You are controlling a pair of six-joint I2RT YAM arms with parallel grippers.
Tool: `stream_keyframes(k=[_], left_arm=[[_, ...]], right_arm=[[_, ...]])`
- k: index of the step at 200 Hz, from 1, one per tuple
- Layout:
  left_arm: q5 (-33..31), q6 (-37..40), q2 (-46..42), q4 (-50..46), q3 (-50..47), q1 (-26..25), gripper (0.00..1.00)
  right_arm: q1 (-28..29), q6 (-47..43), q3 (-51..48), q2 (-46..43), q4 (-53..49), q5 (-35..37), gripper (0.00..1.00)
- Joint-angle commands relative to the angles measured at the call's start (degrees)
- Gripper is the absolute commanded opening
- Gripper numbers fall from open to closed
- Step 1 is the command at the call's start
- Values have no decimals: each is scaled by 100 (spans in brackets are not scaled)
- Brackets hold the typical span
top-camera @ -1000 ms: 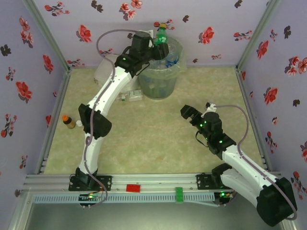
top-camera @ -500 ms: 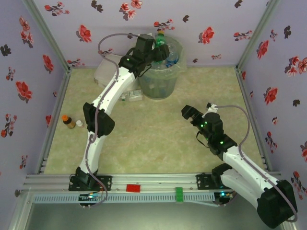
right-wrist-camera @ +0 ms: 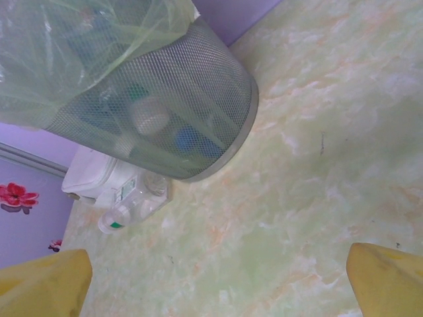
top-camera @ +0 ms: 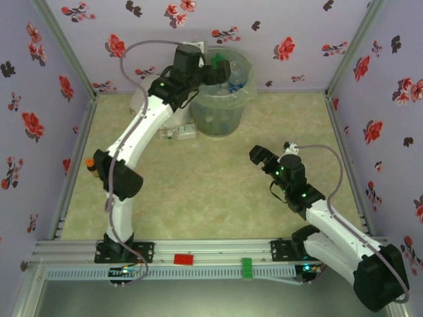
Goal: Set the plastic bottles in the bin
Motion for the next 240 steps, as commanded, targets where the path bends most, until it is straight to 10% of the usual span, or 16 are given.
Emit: stream_keyframes(k=[1, 112, 240], left_arm=[[-61, 545, -732, 674, -835, 132, 100], [1881, 712, -2374, 3573, -6015, 2140, 100], [3144, 380, 65, 4371, -5789, 2789, 100]], right_arm=[[13, -73, 86, 137, 172, 51, 100], [24, -192, 642, 1116, 174, -235, 100], [189, -125, 1588, 2325, -3, -398, 100]])
